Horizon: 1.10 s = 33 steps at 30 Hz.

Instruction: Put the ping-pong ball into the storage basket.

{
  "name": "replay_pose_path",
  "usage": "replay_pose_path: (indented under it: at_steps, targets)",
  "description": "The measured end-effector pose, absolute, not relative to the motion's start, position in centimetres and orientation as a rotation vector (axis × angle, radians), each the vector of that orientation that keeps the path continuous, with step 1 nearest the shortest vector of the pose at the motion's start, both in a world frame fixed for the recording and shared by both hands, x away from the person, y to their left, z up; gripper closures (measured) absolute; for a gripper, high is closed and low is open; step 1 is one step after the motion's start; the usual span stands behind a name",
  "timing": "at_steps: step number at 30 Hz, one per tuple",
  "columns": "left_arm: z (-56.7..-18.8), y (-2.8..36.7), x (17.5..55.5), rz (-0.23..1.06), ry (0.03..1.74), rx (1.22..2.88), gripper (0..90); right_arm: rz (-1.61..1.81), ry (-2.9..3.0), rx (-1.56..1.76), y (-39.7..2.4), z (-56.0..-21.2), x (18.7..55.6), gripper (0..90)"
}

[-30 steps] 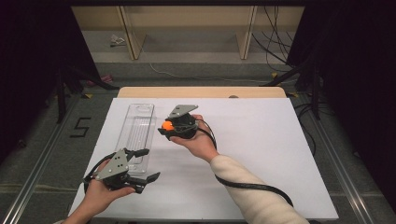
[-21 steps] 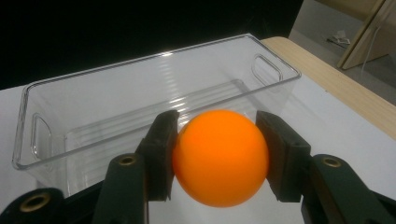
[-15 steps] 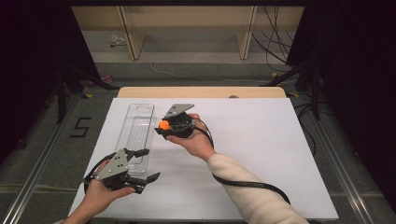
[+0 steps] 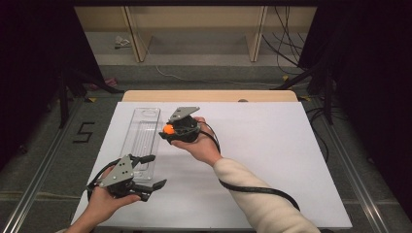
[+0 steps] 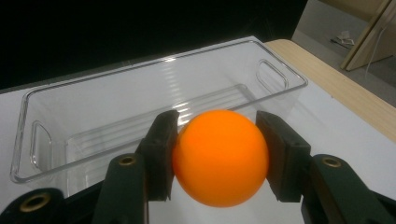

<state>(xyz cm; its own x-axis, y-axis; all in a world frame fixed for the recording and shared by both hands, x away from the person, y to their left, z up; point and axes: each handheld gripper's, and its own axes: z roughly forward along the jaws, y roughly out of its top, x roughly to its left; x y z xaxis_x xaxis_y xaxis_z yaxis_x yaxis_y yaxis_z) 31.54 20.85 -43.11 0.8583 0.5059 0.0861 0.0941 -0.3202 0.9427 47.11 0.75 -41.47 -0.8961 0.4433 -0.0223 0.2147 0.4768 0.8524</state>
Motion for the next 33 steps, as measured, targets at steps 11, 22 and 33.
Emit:
replay_pose_path:
  at_steps: [11,22,33]
  targets:
    - [-43.1,20.8,31.5,0.442,0.446,1.873,16.5,1.383,2.496,0.555,1.4,-41.6,47.1,51.6]
    - [-43.1,20.8,31.5,0.443,0.446,1.872,16.5,1.383,2.501,0.547,1.9,-41.6,47.2,51.6]
    - [-43.1,20.8,31.5,0.441,0.447,1.873,16.5,1.378,2.511,0.537,2.4,-41.5,47.3,51.6]
